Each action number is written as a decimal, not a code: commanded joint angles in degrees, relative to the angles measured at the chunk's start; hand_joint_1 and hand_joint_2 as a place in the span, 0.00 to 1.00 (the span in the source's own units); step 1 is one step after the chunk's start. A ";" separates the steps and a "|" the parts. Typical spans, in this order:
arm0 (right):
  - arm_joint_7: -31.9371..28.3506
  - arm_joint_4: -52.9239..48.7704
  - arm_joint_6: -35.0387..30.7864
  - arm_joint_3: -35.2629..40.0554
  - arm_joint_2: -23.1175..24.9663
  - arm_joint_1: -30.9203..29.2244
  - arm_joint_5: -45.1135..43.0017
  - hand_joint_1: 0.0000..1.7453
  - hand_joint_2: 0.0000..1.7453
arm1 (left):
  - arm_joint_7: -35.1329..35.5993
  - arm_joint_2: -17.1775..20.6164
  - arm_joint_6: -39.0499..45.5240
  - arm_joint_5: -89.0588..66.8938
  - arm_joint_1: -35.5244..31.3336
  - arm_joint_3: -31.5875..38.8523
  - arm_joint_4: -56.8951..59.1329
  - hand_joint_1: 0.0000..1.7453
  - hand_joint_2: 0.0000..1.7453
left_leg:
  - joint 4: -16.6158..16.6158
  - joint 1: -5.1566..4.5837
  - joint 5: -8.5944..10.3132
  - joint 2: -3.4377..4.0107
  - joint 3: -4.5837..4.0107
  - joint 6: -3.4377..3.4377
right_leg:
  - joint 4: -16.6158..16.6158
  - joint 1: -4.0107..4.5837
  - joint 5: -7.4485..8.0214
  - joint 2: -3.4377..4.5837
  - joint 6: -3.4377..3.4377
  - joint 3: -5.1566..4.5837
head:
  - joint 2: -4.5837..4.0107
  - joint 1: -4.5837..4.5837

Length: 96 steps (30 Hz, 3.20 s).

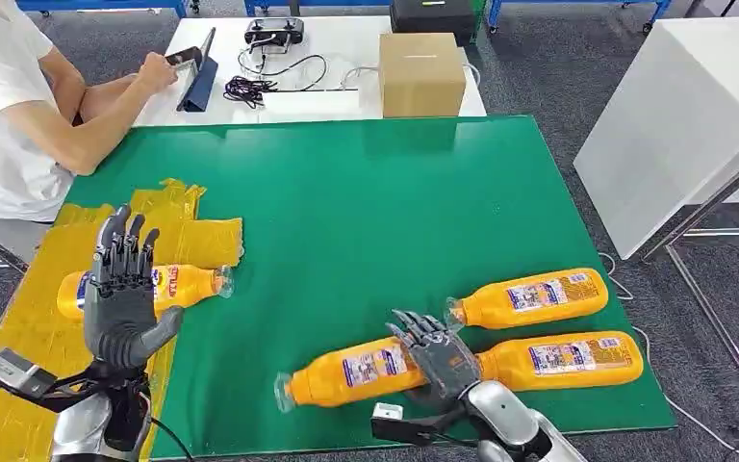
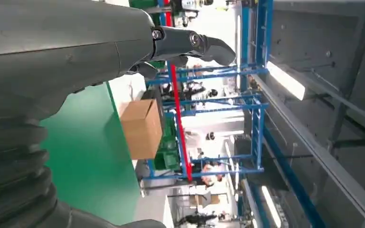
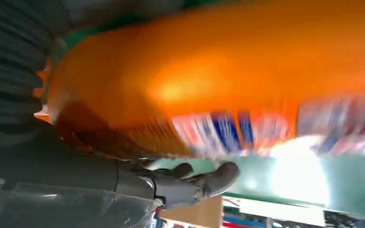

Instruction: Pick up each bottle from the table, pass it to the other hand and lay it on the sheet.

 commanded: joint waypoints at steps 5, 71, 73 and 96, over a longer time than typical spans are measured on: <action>0.37 16.16 2.08 4.42 1.70 -6.19 -0.64 1.00 1.00 | 0.45 -0.57 -0.19 0.33 -3.34 -2.00 5.90 0.00 1.00 | -0.11 0.04 0.04 -0.08 0.39 -0.04 | -0.16 0.03 0.03 -0.11 0.01 0.36 | 0.00 0.02; -23.47 12.30 -26.12 -2.42 24.26 -3.58 -27.93 1.00 1.00 | 25.10 7.12 -6.48 19.74 -10.37 -22.76 13.17 0.00 1.00 | -0.12 0.15 -0.02 0.07 0.14 -0.12 | -0.12 0.11 0.05 0.03 -0.26 0.19 | 0.00 0.02; -23.64 12.78 -26.46 -2.21 24.14 -3.82 -28.23 1.00 1.00 | 25.10 7.22 -6.45 19.83 -10.32 -23.00 13.05 0.00 1.00 | -0.10 0.12 0.01 0.01 0.08 -0.11 | -0.09 0.08 0.05 -0.01 -0.23 0.13 | 0.00 0.02; -20.74 26.99 -22.65 18.02 24.40 -12.62 -25.34 1.00 1.00 | 23.30 4.48 -3.50 24.84 -11.55 -22.51 15.21 0.00 1.00 | -0.10 0.18 0.00 -0.10 0.12 -0.12 | -0.15 0.13 0.01 -0.15 -0.23 0.22 | 0.00 0.02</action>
